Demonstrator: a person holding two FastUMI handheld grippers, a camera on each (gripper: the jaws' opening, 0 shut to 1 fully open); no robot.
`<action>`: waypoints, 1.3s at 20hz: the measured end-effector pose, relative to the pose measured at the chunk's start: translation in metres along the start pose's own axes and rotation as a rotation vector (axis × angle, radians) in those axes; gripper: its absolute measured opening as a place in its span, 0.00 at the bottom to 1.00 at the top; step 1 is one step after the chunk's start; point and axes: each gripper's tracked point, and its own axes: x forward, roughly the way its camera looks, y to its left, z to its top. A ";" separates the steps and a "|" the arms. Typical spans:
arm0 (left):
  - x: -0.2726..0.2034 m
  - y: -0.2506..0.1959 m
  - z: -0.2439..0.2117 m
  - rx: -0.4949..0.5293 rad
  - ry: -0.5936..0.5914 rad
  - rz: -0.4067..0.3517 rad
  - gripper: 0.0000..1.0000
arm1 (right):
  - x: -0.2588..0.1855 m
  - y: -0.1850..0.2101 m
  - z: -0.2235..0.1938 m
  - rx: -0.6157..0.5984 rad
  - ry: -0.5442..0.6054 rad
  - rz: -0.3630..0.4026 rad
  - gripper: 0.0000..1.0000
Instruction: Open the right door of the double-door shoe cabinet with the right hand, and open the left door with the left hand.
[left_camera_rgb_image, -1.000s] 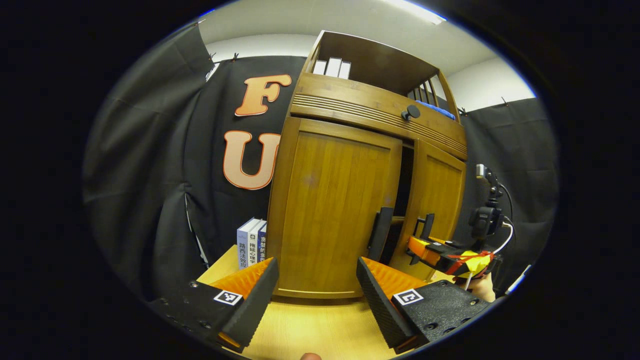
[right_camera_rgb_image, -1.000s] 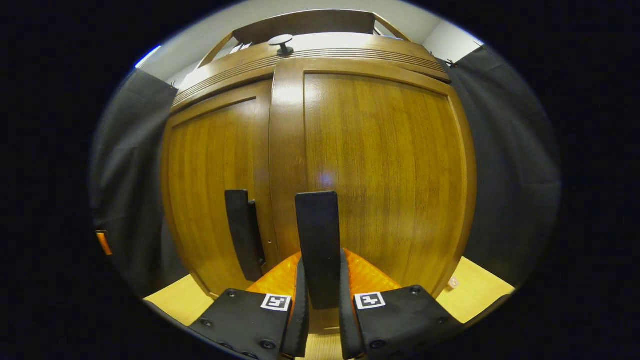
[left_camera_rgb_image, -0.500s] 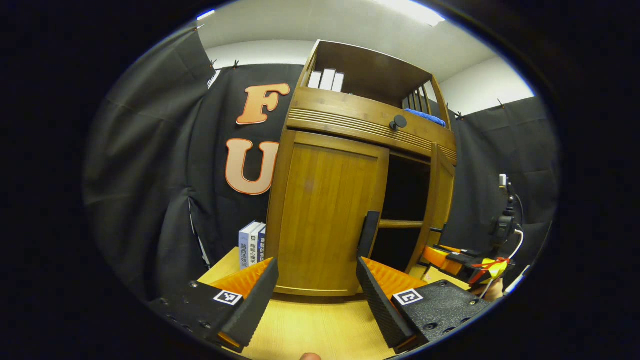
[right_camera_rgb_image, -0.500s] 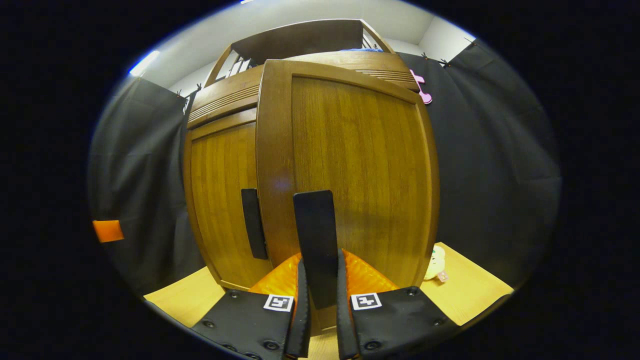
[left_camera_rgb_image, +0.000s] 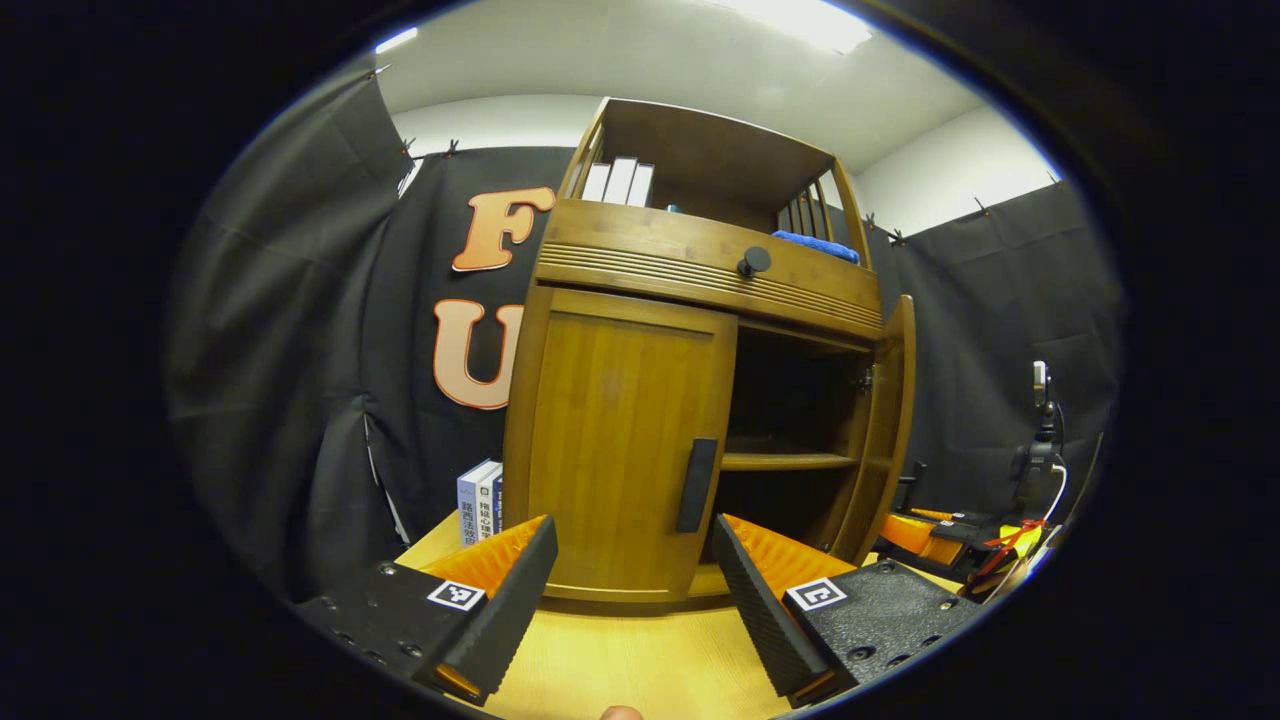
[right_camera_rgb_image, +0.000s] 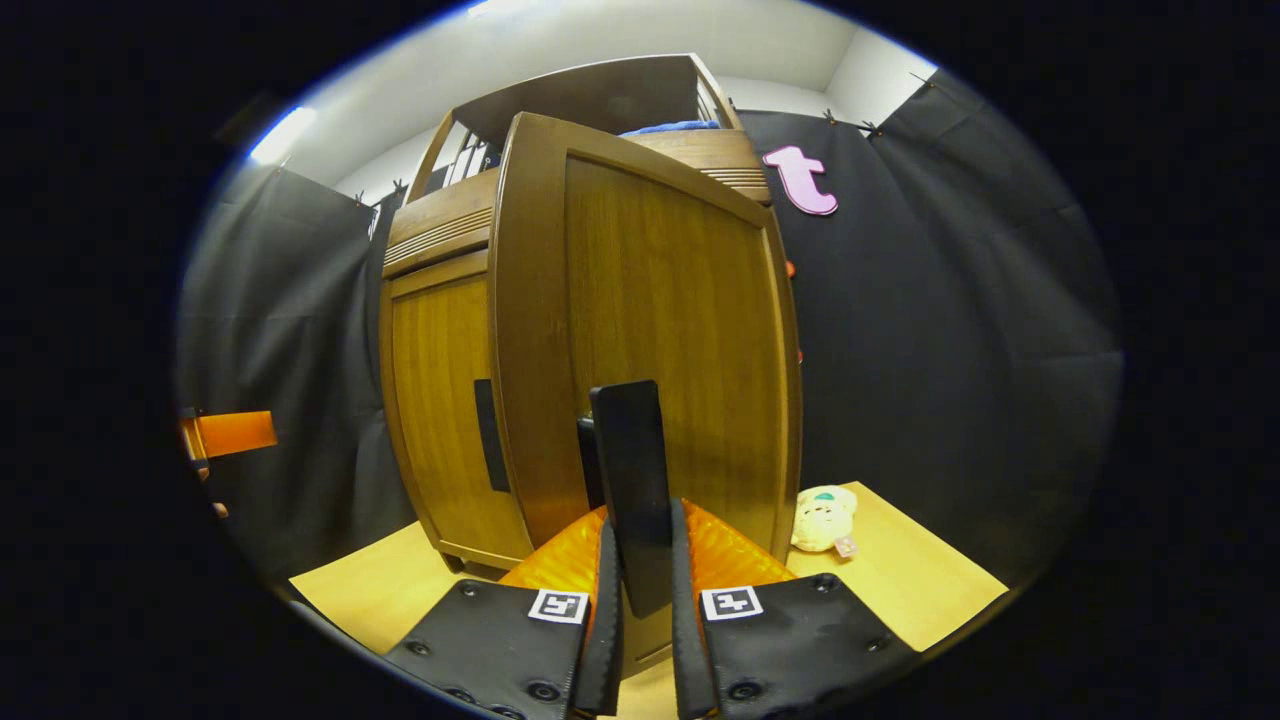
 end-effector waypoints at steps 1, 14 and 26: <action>0.000 -0.005 0.000 -0.003 0.003 -0.006 0.96 | -0.005 -0.006 0.001 -0.002 -0.003 -0.010 0.24; 0.007 -0.074 -0.006 -0.014 0.021 -0.081 0.92 | -0.042 -0.104 0.012 0.018 -0.029 -0.209 0.08; 0.016 -0.134 -0.013 0.009 0.035 -0.107 0.92 | -0.054 -0.139 0.011 0.044 -0.039 -0.135 0.08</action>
